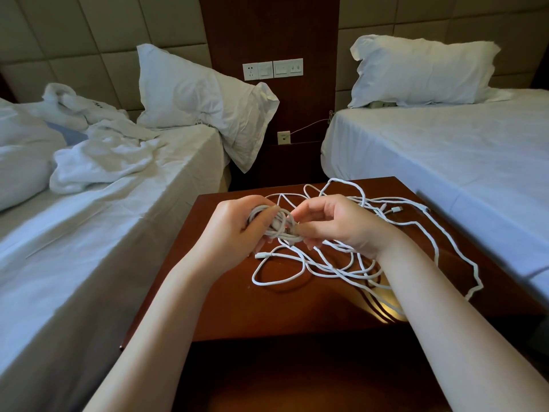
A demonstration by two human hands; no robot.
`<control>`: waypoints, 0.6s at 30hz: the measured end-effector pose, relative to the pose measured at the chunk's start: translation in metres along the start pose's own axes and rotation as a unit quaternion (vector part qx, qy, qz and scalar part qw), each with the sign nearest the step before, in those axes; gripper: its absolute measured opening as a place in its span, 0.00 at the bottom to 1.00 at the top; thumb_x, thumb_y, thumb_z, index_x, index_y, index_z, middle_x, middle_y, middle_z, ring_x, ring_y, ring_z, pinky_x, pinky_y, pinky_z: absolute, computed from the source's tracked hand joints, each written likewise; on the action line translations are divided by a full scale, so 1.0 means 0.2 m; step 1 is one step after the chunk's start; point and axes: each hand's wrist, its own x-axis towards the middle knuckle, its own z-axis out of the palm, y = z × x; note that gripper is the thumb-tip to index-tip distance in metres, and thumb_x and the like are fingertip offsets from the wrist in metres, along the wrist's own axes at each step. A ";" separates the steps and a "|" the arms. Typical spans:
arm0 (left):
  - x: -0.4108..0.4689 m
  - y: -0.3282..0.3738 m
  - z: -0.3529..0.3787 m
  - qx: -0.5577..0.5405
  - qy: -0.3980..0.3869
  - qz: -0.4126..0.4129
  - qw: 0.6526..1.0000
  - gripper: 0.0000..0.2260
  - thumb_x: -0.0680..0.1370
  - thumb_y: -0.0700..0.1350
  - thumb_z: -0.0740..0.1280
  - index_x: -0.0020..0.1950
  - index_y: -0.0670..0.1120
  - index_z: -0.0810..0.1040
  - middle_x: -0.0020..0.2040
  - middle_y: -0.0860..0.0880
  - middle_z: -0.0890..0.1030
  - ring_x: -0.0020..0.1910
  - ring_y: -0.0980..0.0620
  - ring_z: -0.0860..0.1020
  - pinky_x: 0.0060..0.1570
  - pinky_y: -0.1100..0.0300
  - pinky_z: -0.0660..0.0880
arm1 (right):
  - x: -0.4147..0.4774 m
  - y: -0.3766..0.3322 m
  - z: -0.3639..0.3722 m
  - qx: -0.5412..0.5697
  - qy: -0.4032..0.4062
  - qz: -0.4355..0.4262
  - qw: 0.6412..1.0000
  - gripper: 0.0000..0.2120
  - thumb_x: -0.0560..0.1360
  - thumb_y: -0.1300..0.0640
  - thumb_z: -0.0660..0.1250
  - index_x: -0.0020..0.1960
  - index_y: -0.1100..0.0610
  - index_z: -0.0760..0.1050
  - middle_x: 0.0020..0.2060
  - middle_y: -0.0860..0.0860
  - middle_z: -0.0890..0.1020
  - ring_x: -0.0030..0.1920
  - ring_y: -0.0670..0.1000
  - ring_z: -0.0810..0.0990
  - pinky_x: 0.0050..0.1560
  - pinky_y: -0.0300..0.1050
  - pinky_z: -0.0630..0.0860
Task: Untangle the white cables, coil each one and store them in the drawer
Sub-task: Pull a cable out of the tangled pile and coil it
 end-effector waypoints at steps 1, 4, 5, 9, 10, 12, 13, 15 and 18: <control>0.00 0.00 0.00 0.001 0.000 0.000 1.000 0.06 0.80 0.42 0.62 0.48 0.47 0.78 0.28 0.66 0.77 0.24 0.62 0.75 0.27 0.70 0.70 | 0.00 0.00 0.00 0.004 0.001 0.000 1.000 0.09 0.76 0.57 0.69 0.54 0.59 0.81 0.41 0.53 0.84 0.37 0.46 0.80 0.39 0.36 0.76; 0.00 0.00 0.00 -0.004 0.003 0.005 1.000 0.06 0.80 0.42 0.62 0.48 0.47 0.79 0.27 0.63 0.77 0.24 0.61 0.75 0.28 0.70 0.70 | 0.00 0.00 0.00 0.016 0.007 0.000 1.000 0.10 0.76 0.54 0.67 0.52 0.60 0.81 0.39 0.53 0.84 0.35 0.45 0.79 0.36 0.36 0.75; 0.00 0.00 0.01 -0.004 0.004 0.007 1.000 0.06 0.80 0.42 0.63 0.48 0.46 0.79 0.27 0.60 0.77 0.23 0.61 0.75 0.28 0.70 0.70 | 0.00 0.00 0.00 0.016 0.010 -0.003 1.000 0.11 0.75 0.52 0.68 0.50 0.59 0.81 0.38 0.52 0.84 0.35 0.44 0.79 0.35 0.36 0.74; 0.00 0.00 0.01 -0.002 0.007 0.008 1.000 0.05 0.80 0.41 0.63 0.49 0.46 0.79 0.29 0.59 0.76 0.24 0.63 0.75 0.28 0.71 0.70 | 0.02 0.01 0.02 0.034 0.020 -0.014 0.999 0.09 0.71 0.52 0.70 0.46 0.57 0.79 0.36 0.48 0.84 0.34 0.43 0.79 0.34 0.35 0.73; 0.00 0.00 0.02 -0.005 0.009 0.003 1.000 0.06 0.80 0.41 0.63 0.49 0.45 0.79 0.28 0.60 0.76 0.24 0.63 0.75 0.27 0.71 0.69 | 0.02 0.01 0.03 0.038 0.022 -0.017 0.999 0.10 0.70 0.52 0.70 0.46 0.57 0.78 0.37 0.49 0.84 0.34 0.43 0.79 0.34 0.35 0.73; 0.00 -0.02 0.02 -0.015 0.013 -0.011 1.000 0.06 0.80 0.41 0.63 0.49 0.44 0.80 0.28 0.60 0.75 0.23 0.62 0.75 0.27 0.71 0.69 | 0.02 0.01 0.03 0.036 0.022 -0.021 0.999 0.10 0.69 0.52 0.71 0.45 0.57 0.78 0.37 0.50 0.84 0.36 0.44 0.80 0.34 0.35 0.73; 0.00 -0.02 0.03 -0.019 0.015 -0.015 1.000 0.06 0.80 0.41 0.63 0.50 0.44 0.80 0.28 0.60 0.75 0.23 0.61 0.75 0.26 0.71 0.69 | 0.02 0.01 0.03 0.031 0.022 -0.022 0.999 0.11 0.69 0.52 0.72 0.45 0.57 0.78 0.38 0.50 0.84 0.37 0.45 0.80 0.35 0.36 0.74; 0.00 -0.02 0.04 -0.029 0.016 -0.016 0.999 0.06 0.80 0.41 0.62 0.49 0.45 0.79 0.28 0.58 0.76 0.23 0.61 0.74 0.26 0.69 0.70 | 0.02 0.01 0.02 0.026 0.022 -0.020 0.999 0.12 0.68 0.52 0.72 0.46 0.58 0.78 0.38 0.52 0.84 0.37 0.46 0.79 0.36 0.37 0.74; 0.01 -0.03 0.05 -0.040 0.026 -0.020 0.999 0.05 0.80 0.41 0.62 0.49 0.46 0.78 0.28 0.56 0.76 0.22 0.59 0.74 0.25 0.66 0.71 | 0.02 0.01 0.02 0.029 0.033 -0.013 0.999 0.10 0.69 0.53 0.73 0.46 0.58 0.78 0.38 0.52 0.84 0.35 0.45 0.79 0.36 0.37 0.75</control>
